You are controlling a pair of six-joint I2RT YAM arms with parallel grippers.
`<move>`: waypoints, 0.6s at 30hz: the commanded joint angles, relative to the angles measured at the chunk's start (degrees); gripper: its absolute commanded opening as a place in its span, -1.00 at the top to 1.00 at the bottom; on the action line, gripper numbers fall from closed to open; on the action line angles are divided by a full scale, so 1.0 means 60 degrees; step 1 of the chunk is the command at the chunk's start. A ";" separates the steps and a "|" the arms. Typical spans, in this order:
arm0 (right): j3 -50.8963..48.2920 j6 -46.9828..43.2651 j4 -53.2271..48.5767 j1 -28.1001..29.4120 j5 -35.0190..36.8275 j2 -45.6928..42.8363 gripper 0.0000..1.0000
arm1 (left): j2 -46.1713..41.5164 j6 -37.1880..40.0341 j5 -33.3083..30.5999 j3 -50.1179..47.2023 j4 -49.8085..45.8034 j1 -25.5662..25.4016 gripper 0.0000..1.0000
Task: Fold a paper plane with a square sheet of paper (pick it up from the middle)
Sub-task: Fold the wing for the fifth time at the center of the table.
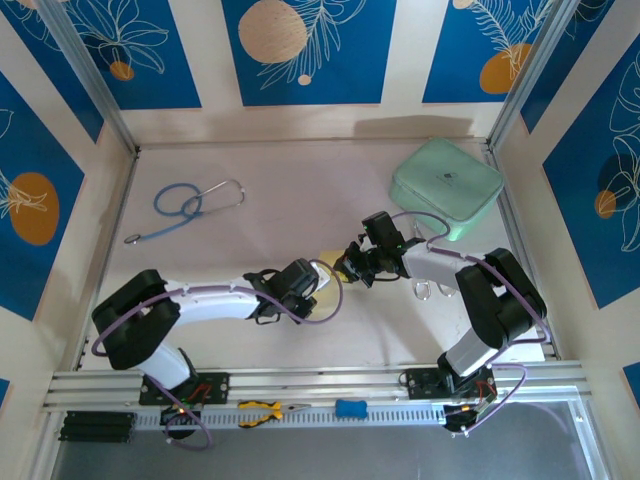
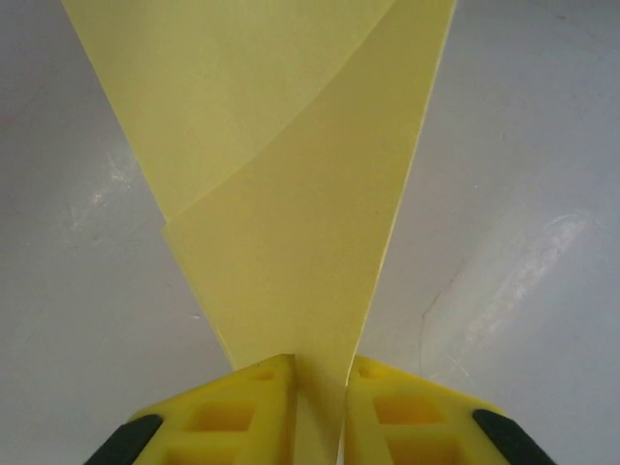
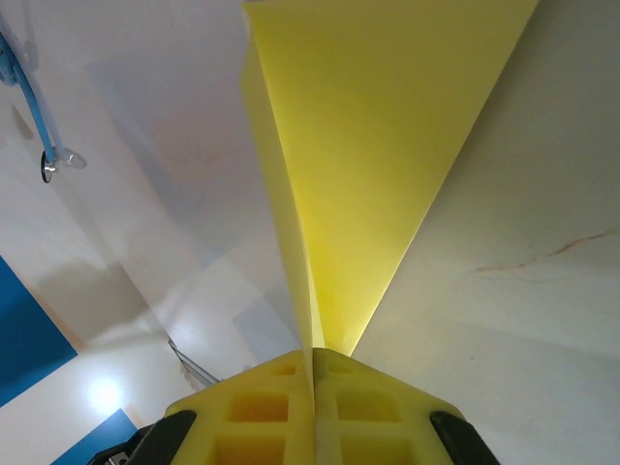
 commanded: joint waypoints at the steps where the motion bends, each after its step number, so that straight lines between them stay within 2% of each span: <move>1: -0.0083 -0.0060 -0.0294 -0.0036 -0.0222 -0.0240 0.93 | -0.0235 0.0085 -0.0201 0.0205 0.0026 -0.0091 0.57; 3: -0.0082 -0.0065 -0.0288 -0.0029 -0.0217 -0.0239 0.93 | -0.0237 0.0092 -0.0245 0.0198 0.0059 -0.0091 0.52; 6: -0.0066 -0.0047 -0.0294 -0.0035 -0.0235 -0.0240 0.93 | -0.0227 0.0131 -0.0224 0.0205 0.0070 -0.0092 0.57; 18: -0.0018 -0.0077 -0.0317 -0.0034 -0.0237 -0.0225 0.92 | -0.0103 0.0172 -0.0087 0.0203 0.0070 -0.0092 0.96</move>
